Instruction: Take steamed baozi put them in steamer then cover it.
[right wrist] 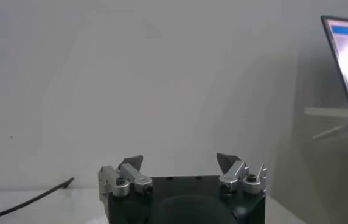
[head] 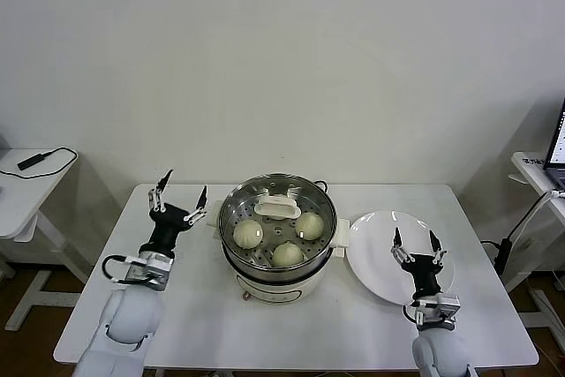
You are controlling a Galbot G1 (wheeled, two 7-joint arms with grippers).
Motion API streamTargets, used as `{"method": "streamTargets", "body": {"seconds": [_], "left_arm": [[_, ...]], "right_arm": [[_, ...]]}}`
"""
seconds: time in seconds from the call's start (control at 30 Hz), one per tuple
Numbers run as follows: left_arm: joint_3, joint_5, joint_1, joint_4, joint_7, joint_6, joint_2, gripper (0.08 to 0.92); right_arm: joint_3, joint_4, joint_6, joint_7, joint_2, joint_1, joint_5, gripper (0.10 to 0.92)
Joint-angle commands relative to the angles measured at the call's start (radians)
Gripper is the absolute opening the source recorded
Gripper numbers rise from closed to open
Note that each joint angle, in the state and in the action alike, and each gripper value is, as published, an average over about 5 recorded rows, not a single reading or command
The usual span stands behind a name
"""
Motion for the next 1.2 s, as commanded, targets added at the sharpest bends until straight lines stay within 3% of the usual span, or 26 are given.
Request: {"method": "streamTargets", "body": {"seconds": [0.03,1.2], "left_arm": [[-0.106,-0.407,0.018,0.211,0.031,-0.255,-0.023,0.823],[-0.091,-0.359,0.088,0.165,0.018,-0.216,-0.035,0.823]], "right_arm": [[0.013,0.004,0.016,-0.103,-0.006,-0.042,0.09,0.823],[0.015,0.03,0.045,-0.104,0.002,-0.09,0.065,0.823]]}}
